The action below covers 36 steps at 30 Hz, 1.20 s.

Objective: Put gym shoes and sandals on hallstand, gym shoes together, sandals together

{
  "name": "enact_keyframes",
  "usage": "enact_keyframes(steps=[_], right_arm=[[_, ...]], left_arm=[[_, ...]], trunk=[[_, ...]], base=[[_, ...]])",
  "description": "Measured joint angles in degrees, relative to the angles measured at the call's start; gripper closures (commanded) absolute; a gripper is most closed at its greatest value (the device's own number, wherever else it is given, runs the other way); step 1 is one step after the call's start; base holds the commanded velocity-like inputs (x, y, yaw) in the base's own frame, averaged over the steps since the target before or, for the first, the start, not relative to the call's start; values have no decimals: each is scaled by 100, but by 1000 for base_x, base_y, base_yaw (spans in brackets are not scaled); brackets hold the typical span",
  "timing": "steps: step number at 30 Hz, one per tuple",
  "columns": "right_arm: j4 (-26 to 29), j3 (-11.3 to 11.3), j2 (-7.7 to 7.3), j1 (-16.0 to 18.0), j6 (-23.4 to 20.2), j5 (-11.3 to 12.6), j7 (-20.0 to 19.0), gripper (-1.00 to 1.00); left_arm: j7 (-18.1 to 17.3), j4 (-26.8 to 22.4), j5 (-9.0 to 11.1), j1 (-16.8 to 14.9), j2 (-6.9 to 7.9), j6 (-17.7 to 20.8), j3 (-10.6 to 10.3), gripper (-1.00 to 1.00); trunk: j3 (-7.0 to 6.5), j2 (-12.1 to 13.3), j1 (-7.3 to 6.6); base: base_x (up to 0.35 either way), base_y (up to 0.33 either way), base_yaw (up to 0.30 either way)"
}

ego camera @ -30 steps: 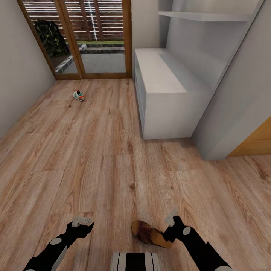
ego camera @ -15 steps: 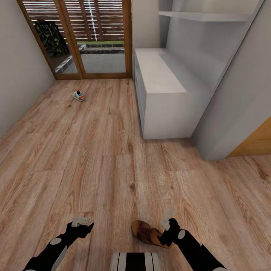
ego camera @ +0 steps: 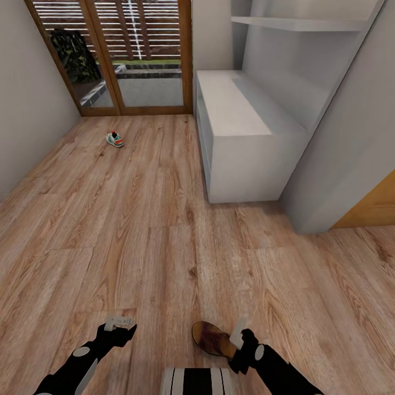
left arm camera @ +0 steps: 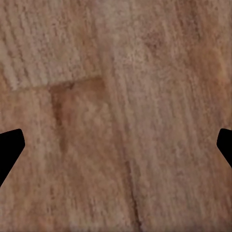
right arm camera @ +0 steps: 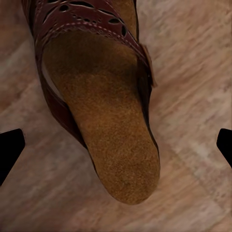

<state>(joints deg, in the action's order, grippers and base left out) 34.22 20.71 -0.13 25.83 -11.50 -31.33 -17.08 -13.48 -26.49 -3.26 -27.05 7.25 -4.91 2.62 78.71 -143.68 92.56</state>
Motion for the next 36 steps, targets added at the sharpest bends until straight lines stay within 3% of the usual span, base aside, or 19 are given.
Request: enact_keyframes(steps=[10,36], right_arm=[[-7,209,-2,0,-1,2,-4,-100],[5,210,-7,0,-1,2,-5,-100]], left_arm=[[0,0,0,0,5,0,0,-100],[0,0,8,0,7,1,0,-100]], trunk=[[0,0,0],[0,0,0]], base=[[0,0,0],[0,0,0]])
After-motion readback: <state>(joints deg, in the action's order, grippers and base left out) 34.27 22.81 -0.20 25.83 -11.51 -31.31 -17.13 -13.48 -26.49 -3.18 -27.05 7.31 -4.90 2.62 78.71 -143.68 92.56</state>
